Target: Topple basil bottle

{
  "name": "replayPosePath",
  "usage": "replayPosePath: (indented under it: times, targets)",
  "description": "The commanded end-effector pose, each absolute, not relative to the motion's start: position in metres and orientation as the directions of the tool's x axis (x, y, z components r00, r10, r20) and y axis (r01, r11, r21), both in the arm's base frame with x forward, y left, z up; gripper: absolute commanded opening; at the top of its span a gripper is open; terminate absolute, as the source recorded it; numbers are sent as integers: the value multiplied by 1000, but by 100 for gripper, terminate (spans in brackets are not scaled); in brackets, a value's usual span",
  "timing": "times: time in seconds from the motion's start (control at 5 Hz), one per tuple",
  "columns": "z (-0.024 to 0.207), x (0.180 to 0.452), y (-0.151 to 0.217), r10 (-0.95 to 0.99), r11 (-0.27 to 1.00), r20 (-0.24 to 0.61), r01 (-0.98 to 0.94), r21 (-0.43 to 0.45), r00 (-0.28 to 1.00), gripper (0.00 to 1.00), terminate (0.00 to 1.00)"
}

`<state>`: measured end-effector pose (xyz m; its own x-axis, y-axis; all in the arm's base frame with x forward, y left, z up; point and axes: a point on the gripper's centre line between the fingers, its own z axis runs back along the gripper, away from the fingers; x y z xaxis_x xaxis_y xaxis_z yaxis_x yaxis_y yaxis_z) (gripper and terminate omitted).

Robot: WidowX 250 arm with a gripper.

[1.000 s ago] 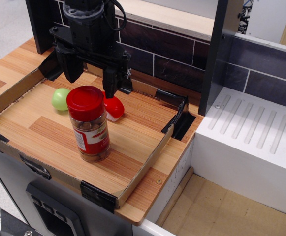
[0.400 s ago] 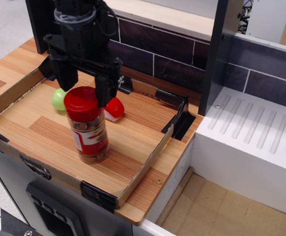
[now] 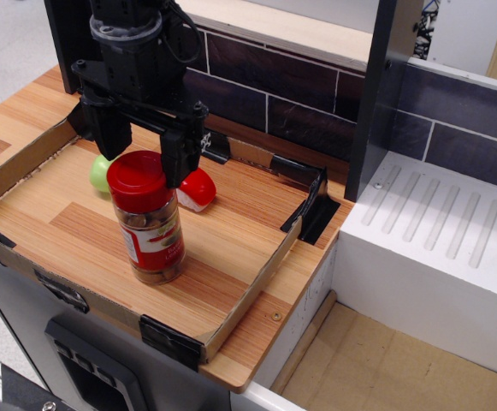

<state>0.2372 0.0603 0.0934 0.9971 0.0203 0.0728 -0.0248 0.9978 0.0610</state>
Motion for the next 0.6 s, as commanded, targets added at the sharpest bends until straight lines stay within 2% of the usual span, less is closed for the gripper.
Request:
replayPosePath:
  times: [0.0,0.4]
  targets:
    - [97,241,63,65,997,63,-68,42,996,100,0]
    - [98,234,60,221,967,-7,-218,129,975,100,0]
